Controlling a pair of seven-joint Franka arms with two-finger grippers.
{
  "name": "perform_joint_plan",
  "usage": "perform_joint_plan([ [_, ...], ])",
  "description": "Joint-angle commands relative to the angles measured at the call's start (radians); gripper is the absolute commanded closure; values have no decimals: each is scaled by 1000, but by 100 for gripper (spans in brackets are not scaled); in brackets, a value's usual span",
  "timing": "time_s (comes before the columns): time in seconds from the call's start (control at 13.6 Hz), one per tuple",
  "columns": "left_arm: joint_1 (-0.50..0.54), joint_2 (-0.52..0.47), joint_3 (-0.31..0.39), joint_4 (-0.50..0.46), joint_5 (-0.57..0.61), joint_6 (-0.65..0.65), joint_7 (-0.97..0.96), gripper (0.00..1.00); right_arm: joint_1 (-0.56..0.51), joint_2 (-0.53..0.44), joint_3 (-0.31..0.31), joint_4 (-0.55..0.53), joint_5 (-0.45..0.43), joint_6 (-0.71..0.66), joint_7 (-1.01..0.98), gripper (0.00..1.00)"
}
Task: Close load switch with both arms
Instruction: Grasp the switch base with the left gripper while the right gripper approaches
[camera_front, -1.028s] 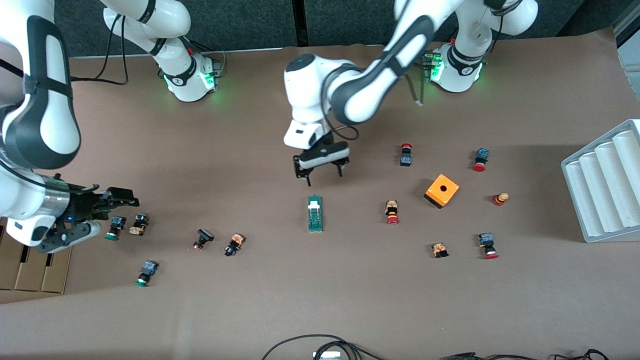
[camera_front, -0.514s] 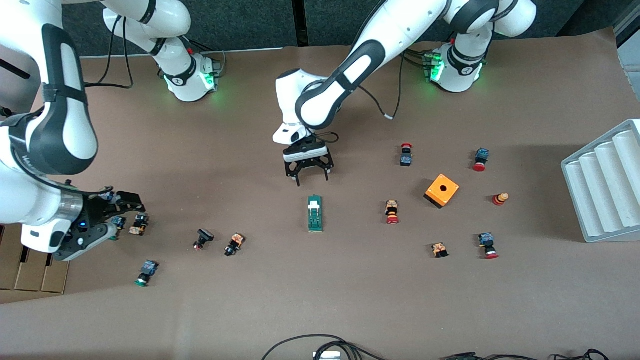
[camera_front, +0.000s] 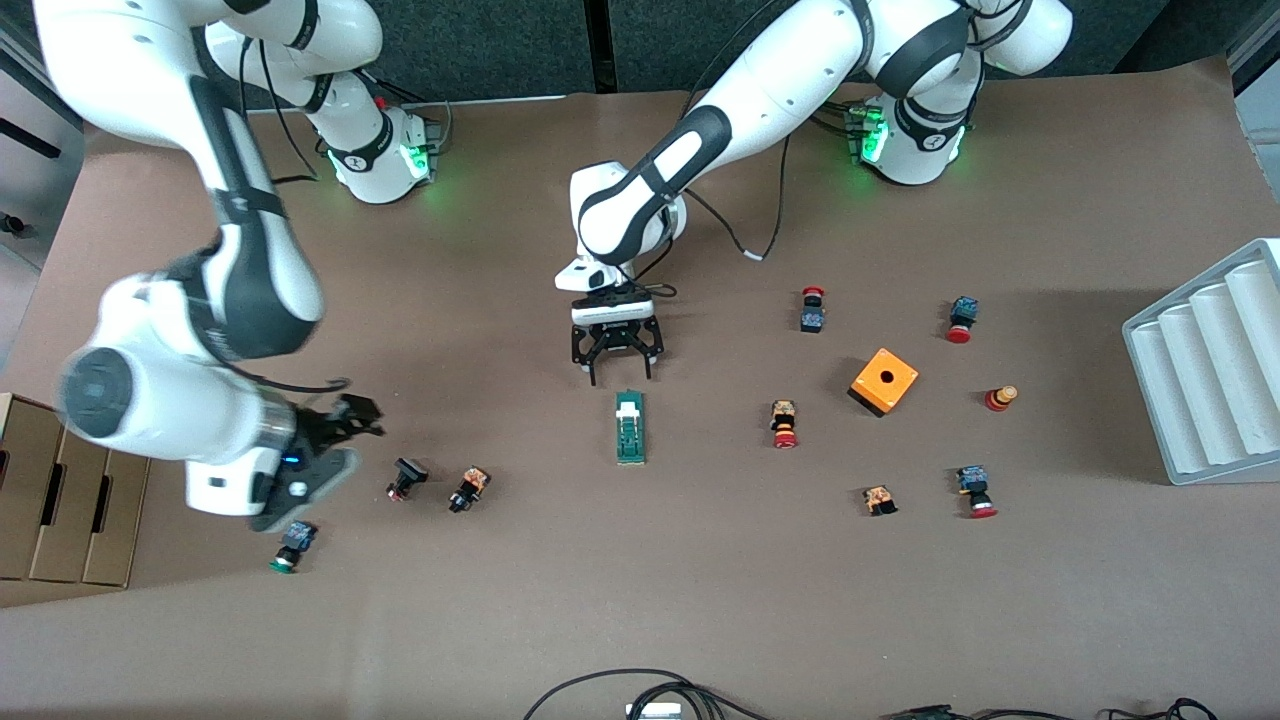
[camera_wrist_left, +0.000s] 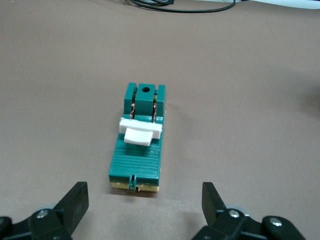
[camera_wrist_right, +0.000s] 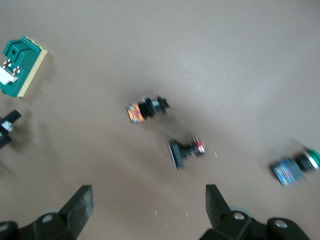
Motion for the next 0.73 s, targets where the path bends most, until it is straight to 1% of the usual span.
perform_joint_plan([
  [0.0,-35,34,17,27,51,-21,-35,1,81,47,-6,16,7,76,3,0],
  [0.15,-54,47,18,30,68,-69,-74,2,107,72,-6,18,9,129,-10,0],
  [0.44,-63,102,22,37,218,-148,-226,3,177,113,-6,19,7,215,-12,0],
  [0.51,-63,111,22,36,259,-161,-243,3,196,133,-6,38,4,237,-15,1],
  [0.66,-65,148,22,42,284,-207,-243,3,245,170,-8,76,0,242,-71,1],
])
